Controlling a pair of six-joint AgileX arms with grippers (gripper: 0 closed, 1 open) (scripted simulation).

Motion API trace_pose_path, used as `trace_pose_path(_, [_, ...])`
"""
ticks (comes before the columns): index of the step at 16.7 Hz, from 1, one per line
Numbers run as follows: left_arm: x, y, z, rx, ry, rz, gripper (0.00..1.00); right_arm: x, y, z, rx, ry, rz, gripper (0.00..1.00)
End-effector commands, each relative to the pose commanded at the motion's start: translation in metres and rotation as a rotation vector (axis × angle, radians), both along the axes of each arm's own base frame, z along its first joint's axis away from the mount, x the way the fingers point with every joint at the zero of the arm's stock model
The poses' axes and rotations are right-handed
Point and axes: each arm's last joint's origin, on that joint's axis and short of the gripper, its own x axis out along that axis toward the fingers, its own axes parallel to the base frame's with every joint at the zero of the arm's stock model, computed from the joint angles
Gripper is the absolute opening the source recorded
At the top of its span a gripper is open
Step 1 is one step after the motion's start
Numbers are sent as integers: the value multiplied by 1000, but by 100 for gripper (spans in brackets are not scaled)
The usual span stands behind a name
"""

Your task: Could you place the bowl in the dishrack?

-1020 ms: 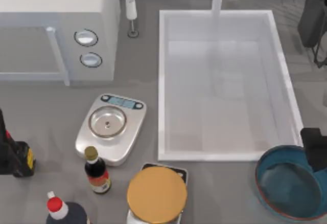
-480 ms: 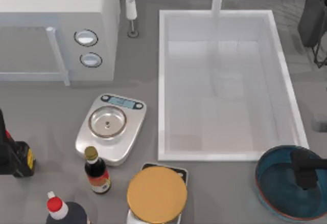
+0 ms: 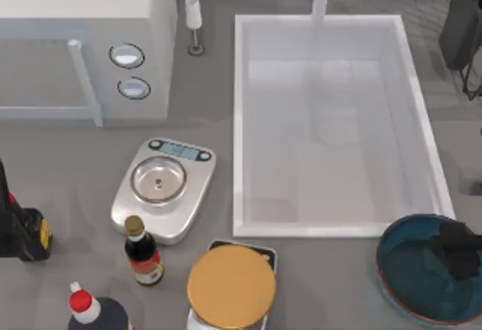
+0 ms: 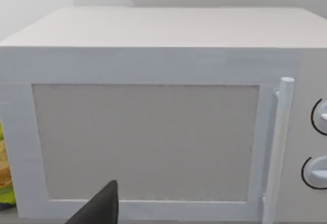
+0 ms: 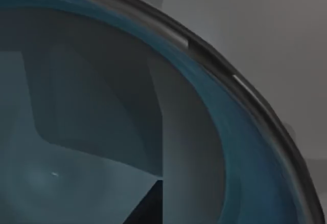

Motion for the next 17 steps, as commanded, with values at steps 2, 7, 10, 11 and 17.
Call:
trace_pose_path(2, [0,0,0,0,0,0,100,0,0,0,0,0,0,40])
trace_pose_path(7, [0,0,0,0,0,0,100,0,0,0,0,0,0,2])
trace_pose_path(10, [0,0,0,0,0,0,100,0,0,0,0,0,0,0])
trace_pose_path(11, [0,0,0,0,0,0,100,0,0,0,0,0,0,0])
trace_pose_path(17, [0,0,0,0,0,0,100,0,0,1,0,-2,0,0])
